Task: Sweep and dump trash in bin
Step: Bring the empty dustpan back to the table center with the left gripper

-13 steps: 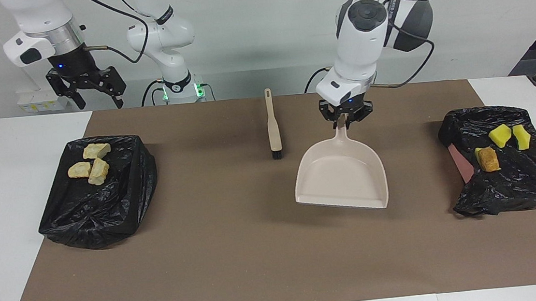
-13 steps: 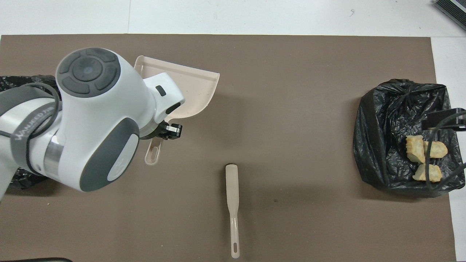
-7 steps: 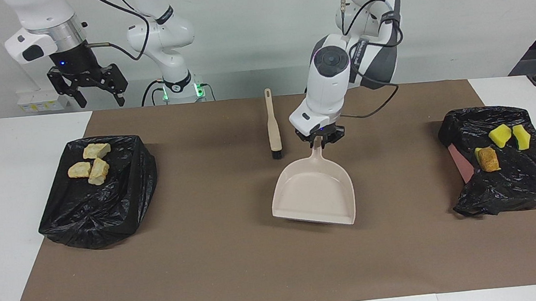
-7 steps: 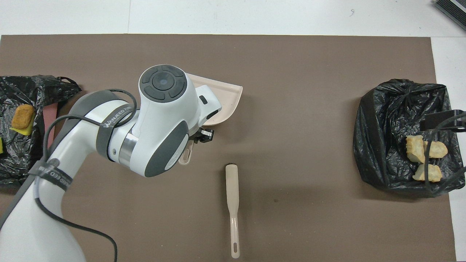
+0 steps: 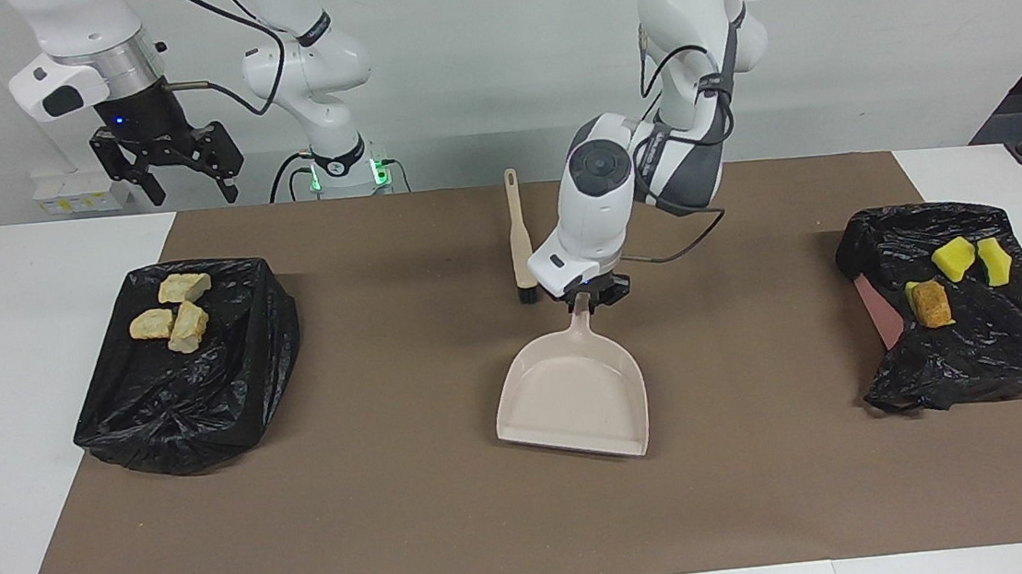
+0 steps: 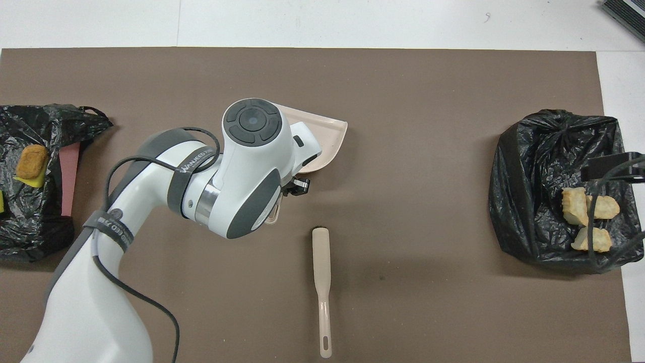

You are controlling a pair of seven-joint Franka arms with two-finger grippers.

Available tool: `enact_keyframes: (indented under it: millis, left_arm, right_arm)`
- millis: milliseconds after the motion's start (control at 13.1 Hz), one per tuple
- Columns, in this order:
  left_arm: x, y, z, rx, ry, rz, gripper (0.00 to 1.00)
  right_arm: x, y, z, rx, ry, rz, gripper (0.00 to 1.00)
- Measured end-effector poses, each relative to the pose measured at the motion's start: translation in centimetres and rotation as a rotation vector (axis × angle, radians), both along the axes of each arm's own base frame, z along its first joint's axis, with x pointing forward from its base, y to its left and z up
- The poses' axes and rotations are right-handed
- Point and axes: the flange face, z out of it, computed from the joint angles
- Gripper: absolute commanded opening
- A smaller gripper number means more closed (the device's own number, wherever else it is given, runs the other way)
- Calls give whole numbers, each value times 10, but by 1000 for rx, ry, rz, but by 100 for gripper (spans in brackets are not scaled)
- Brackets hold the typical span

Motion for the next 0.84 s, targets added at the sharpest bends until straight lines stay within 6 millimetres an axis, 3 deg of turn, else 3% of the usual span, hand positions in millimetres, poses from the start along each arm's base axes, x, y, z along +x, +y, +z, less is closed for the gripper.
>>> enact_keyframes:
  millis: [152,381,533,685,838]
  left_arm:
    - [6,-14,-13,-8,-15,48,100]
    - [15,-10,-3,-26,-51,81,100]
    - [23,4,21,-40,-86,113,100]
    - [41,40,52,-59,-126,172,100]
    - [62,84,57,-57,-133,243,100]
  right_arm:
    - [0,0,0,0,0,0,100]
    - [0,0,0,0,0,0,100]
    - [0,0,0,0,0,0,100]
    - [0,0,0,0,0,0,100]
    - [0,0,0,0,0,0,100]
